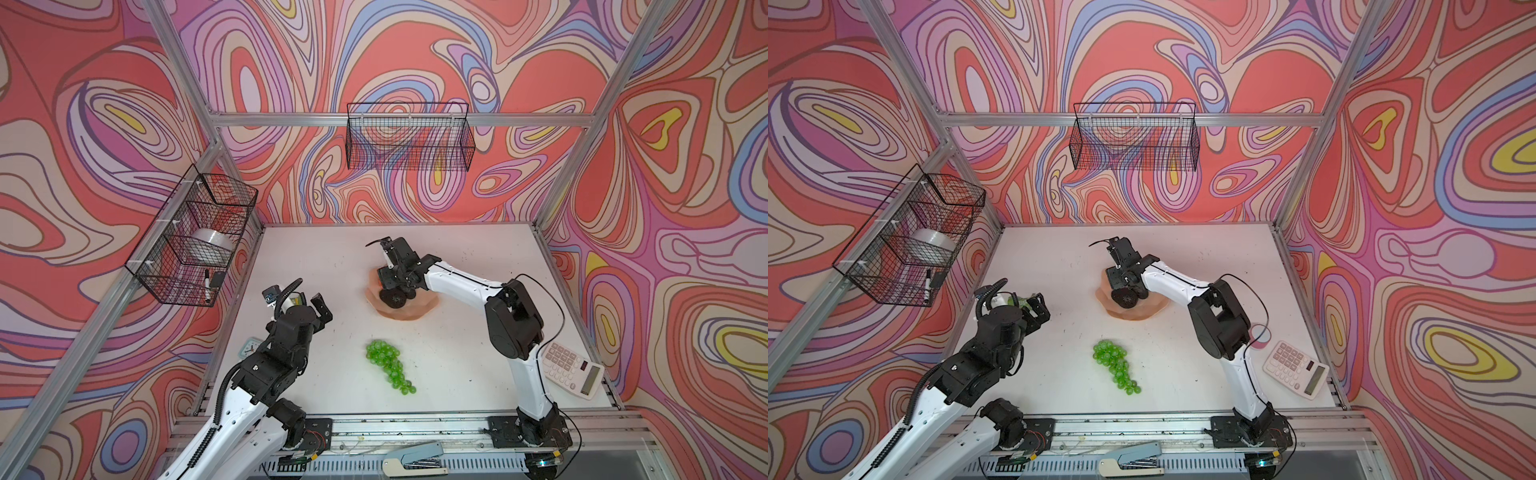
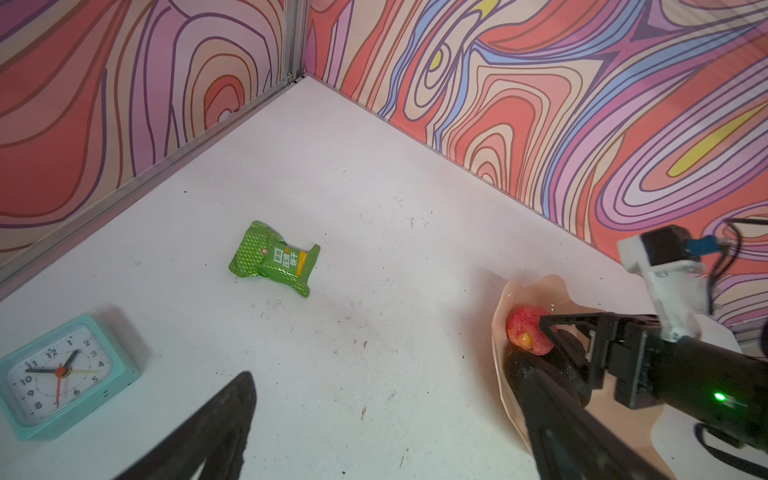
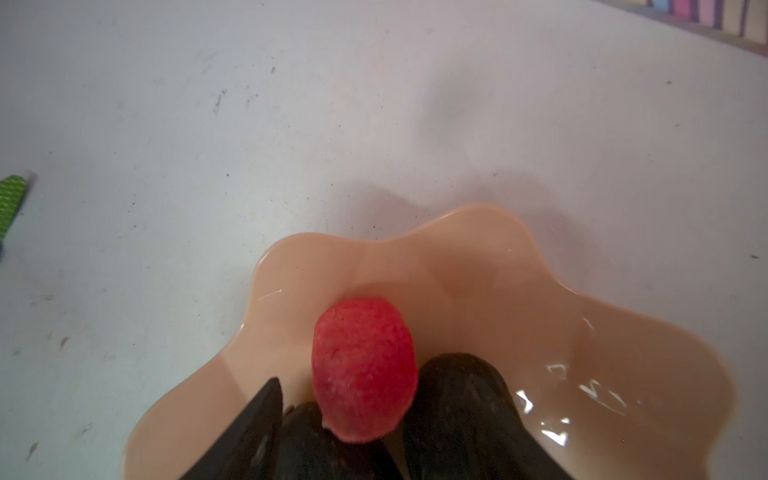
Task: Place and organize the fake fruits in the fruit bowl
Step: 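Move the right gripper to the green grapes and grasp the bunch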
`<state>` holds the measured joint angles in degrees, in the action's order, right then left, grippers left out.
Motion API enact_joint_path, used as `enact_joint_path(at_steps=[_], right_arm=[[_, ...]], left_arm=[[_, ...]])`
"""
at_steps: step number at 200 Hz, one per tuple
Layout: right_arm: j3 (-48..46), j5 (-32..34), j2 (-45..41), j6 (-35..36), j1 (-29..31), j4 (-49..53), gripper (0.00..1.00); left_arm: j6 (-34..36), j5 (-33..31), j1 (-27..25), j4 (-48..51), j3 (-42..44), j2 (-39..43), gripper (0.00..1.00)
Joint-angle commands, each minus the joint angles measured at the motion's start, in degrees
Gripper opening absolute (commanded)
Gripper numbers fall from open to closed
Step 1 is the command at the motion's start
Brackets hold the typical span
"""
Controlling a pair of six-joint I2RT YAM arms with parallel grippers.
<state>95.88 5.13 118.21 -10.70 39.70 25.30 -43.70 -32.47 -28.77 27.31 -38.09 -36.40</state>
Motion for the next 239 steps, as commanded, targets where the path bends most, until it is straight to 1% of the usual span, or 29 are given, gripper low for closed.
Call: enact_joint_path(at_steps=[1, 31, 41, 51, 57, 80, 98, 112, 131, 154, 207, 239], right_arm=[[-7.49, -3.26, -11.86, -0.53, -0.23, -6.19, 0.73], [-28.17, -9.76, -26.7, -4.57, 0.68, -17.63, 0.74], [-33.65, -9.46, -30.46, -4.31, 2.42, -20.28, 0.74], [-38.76, -6.9, -33.88, -3.57, 5.48, -23.11, 0.75], [-41.69, -6.09, -35.41, -3.49, 7.13, -24.68, 0.76], [-51.38, -6.47, -39.29, -5.06, 12.31, -32.67, 0.77], [-56.65, -6.74, -39.85, -4.5, 16.23, -39.04, 0.8], [-58.15, -6.9, -38.31, -4.18, 17.9, -41.53, 0.84], [-58.85, -7.25, -35.7, -4.79, 18.53, -43.91, 0.86], [-58.45, -9.48, -32.58, -4.6, 18.83, -46.25, 0.88], [-56.22, -11.0, -24.23, -4.7, 19.53, -50.63, 0.89], [-53.94, -11.92, -21.08, -4.46, 19.53, -49.71, 0.88]], left_arm=[[0.36, -1.25, 0.4, -1.2, 0.99, 0.15, 1.0], [1.38, -0.97, 0.45, -2.78, 1.29, -0.14, 1.0], [1.75, -0.8, 0.47, -3.12, 1.21, -0.33, 1.0], [2.07, -0.78, 0.43, -3.3, 1.12, -0.53, 1.0], [2.13, -0.82, 0.46, -3.49, 1.06, -0.67, 1.0], [2.13, 0.0, 0.52, -4.24, 1.02, -1.47, 1.0], [2.04, 0.75, 0.55, -4.09, 0.73, -2.06, 1.0], [1.63, 0.97, 0.56, -3.86, 0.81, -2.15, 1.0], [1.34, 1.07, 0.56, -3.58, 0.94, -1.72, 1.0], [0.84, 0.96, 0.55, -2.99, 1.25, -0.8, 1.0], [0.26, 0.83, 0.56, -2.36, 1.97, 0.36, 1.0], [0.72, 0.59, 0.52, -1.76, 1.72, 0.72, 1.0]])
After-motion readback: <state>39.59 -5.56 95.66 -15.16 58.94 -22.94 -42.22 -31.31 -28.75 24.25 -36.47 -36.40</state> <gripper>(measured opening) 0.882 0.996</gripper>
